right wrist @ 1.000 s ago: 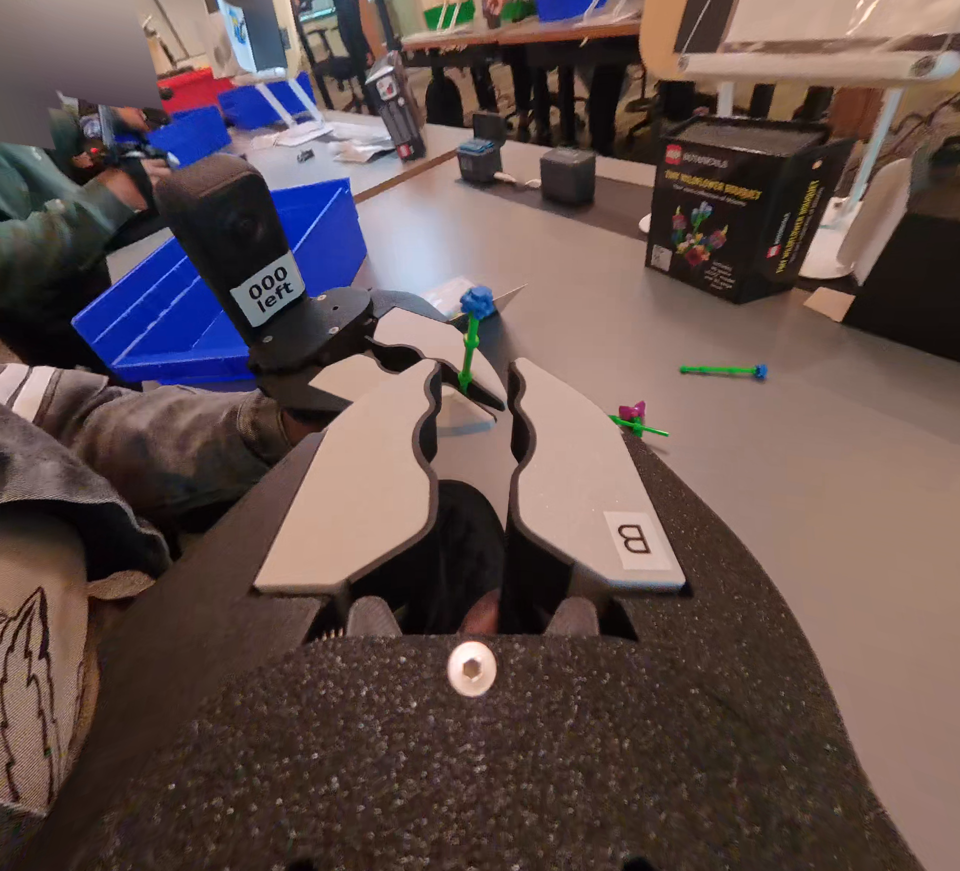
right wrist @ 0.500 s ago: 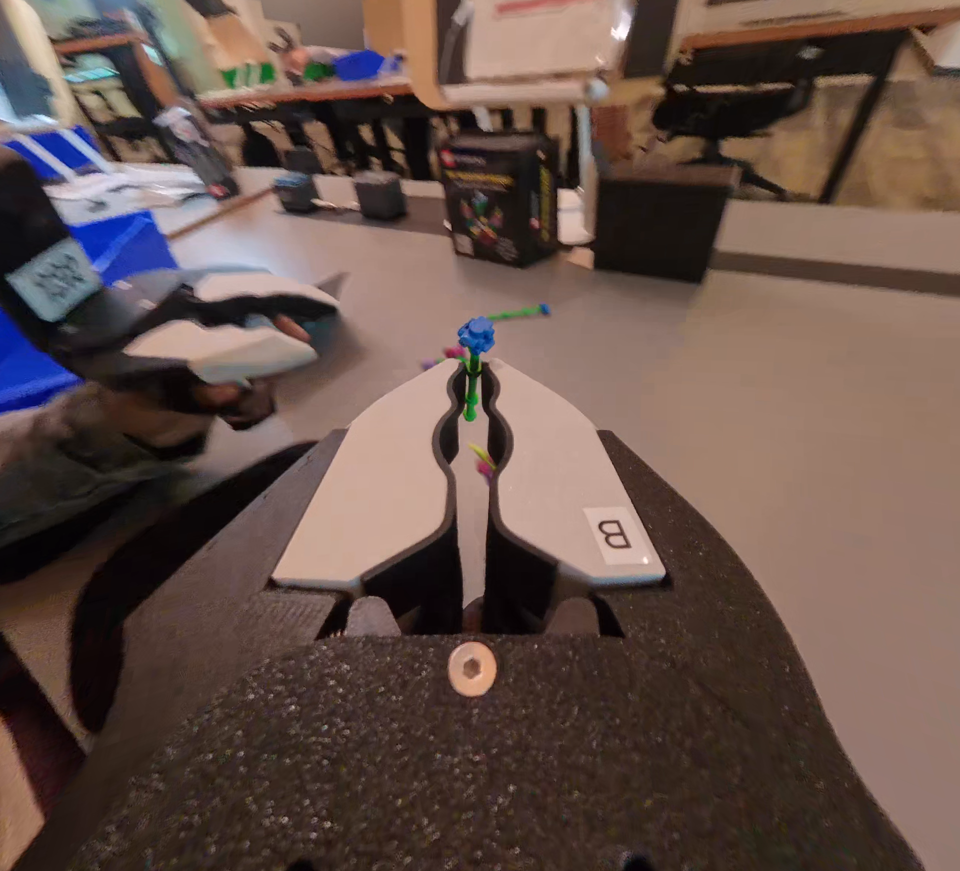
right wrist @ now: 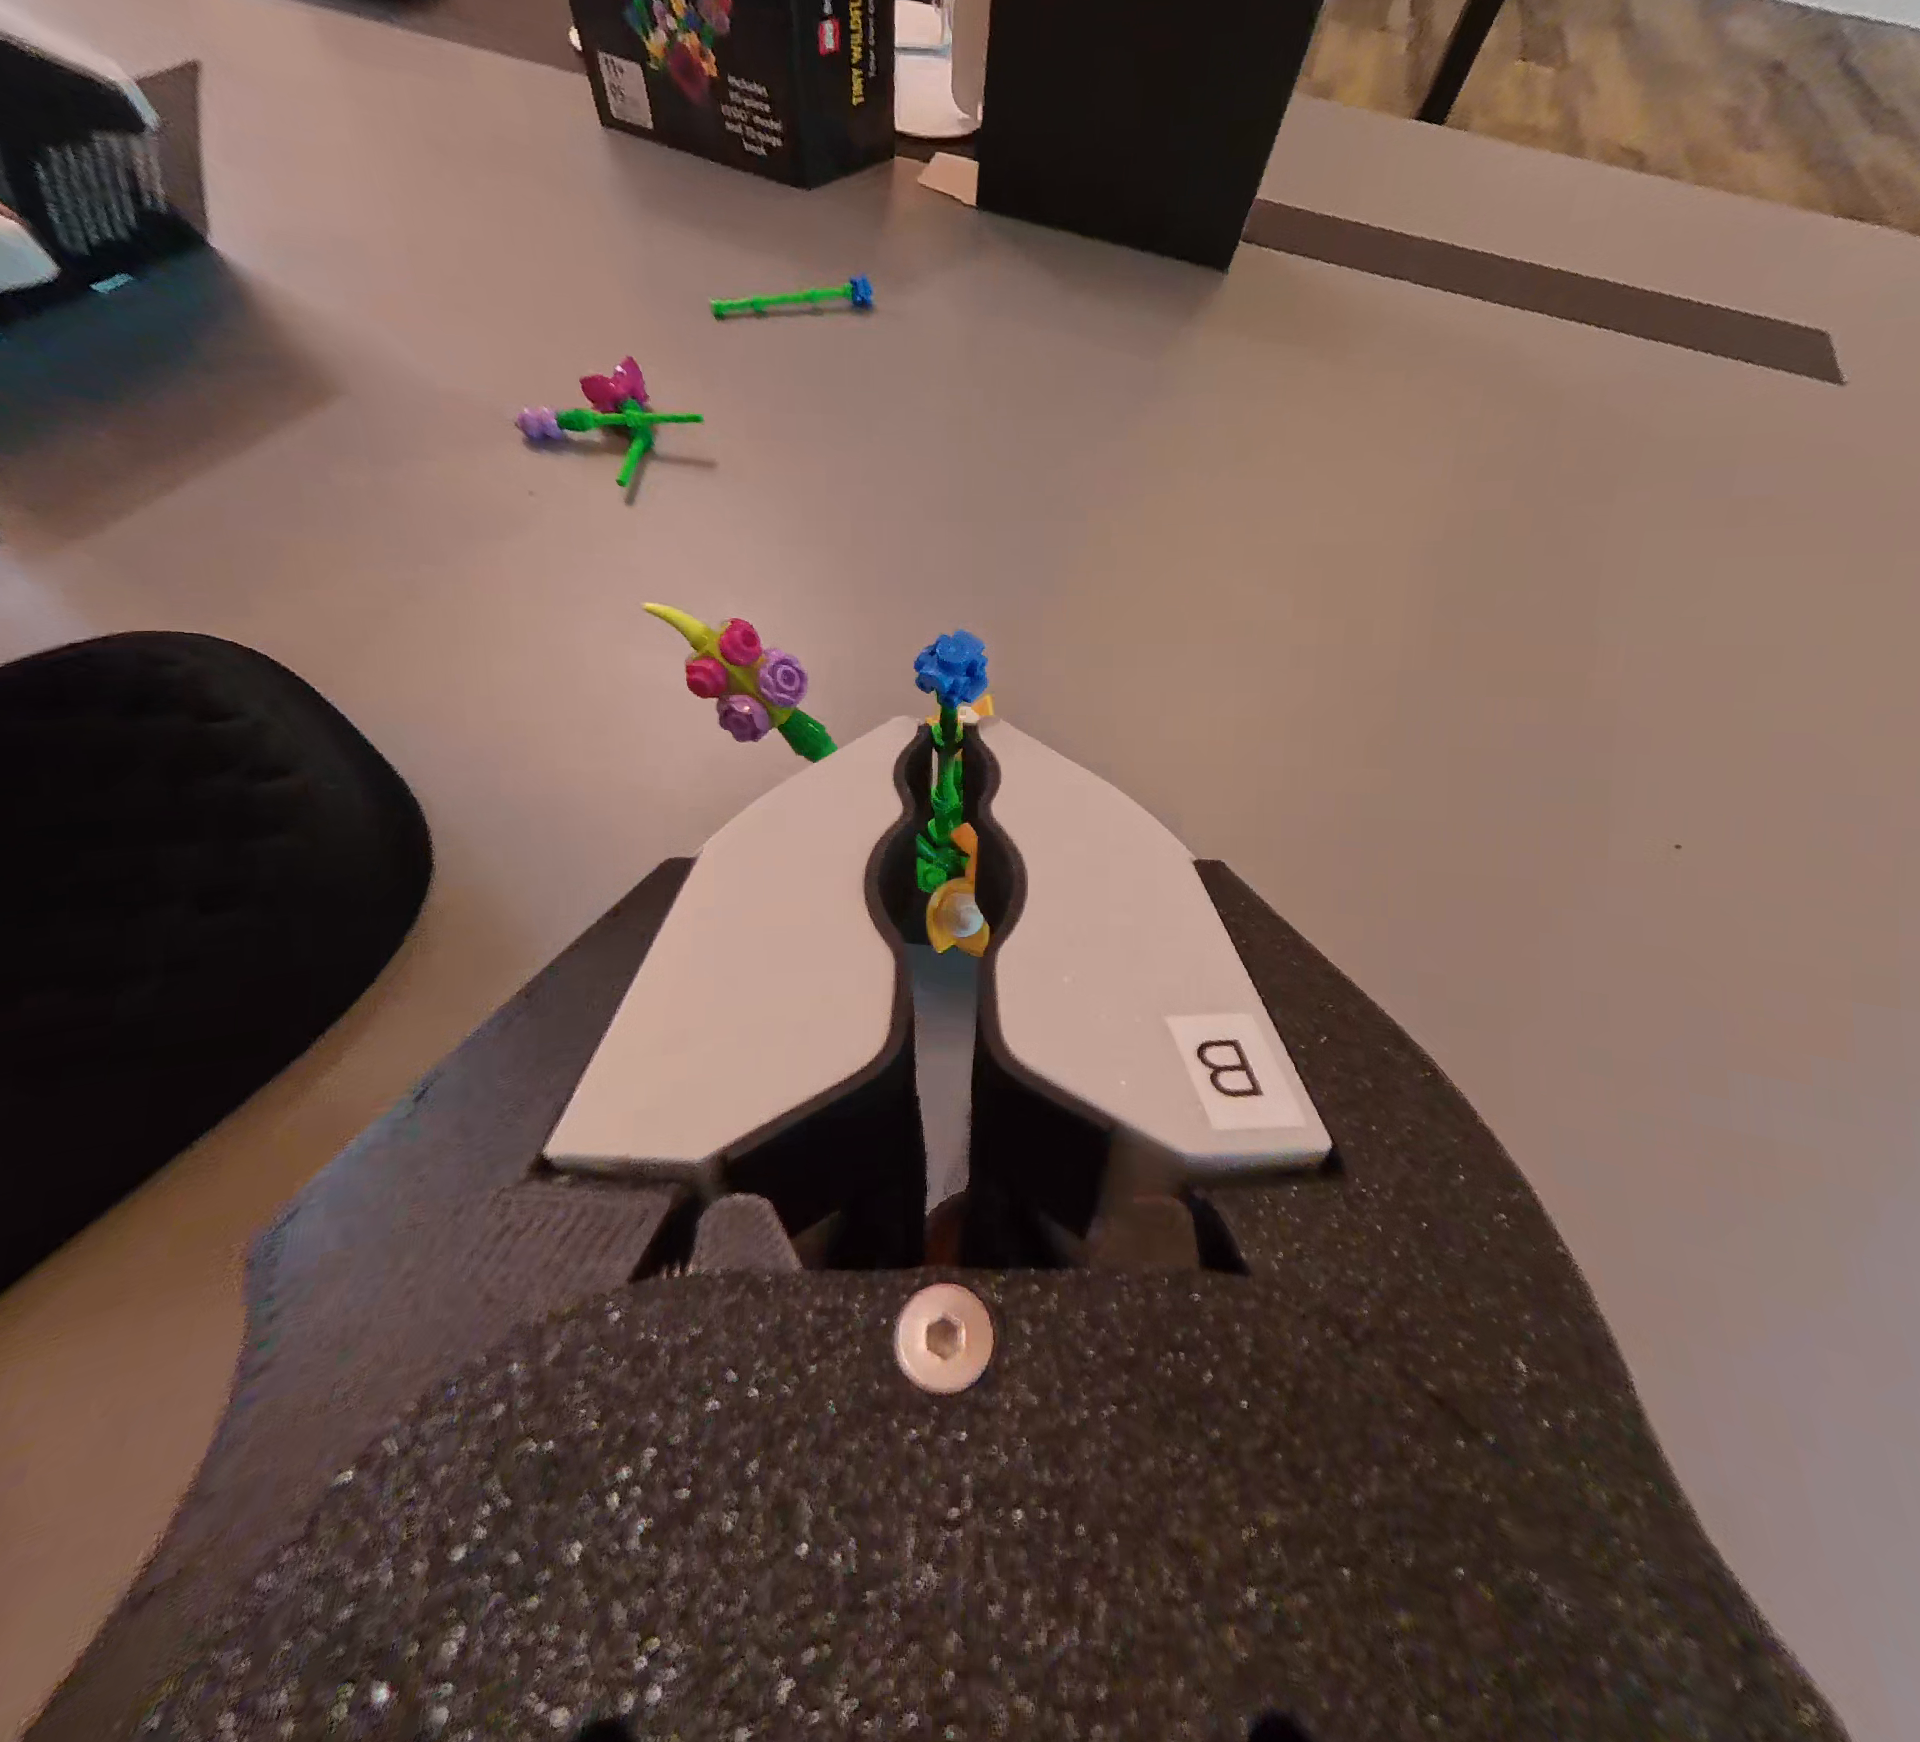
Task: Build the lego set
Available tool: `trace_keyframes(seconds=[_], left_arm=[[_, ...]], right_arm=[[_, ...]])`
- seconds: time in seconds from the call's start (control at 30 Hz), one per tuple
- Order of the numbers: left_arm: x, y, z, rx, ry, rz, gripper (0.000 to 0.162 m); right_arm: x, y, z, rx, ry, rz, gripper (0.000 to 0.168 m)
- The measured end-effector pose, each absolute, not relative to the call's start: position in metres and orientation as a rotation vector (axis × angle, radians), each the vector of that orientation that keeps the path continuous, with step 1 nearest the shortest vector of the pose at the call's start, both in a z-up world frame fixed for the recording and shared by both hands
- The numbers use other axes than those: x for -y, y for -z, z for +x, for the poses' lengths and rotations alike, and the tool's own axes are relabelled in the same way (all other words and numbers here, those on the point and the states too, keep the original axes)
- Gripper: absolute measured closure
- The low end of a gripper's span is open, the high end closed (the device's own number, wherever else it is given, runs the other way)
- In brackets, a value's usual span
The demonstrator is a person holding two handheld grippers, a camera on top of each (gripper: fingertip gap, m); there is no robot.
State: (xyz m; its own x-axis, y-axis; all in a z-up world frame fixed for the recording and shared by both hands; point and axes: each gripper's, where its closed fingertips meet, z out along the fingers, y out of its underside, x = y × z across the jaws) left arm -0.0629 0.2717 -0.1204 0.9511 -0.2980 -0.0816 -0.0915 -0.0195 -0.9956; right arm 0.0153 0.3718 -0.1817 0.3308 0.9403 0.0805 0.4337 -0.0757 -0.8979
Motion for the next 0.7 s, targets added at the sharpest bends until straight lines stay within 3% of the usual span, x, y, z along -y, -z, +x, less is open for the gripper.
trace_keyframes(seconds=[0.7], left_arm=[[-0.271, 0.120, -0.064, -0.300, 0.170, -1.592, 0.133]], right_arm=[[-0.367, 0.178, 0.015, 1.296, -0.642, -1.585, 0.163]])
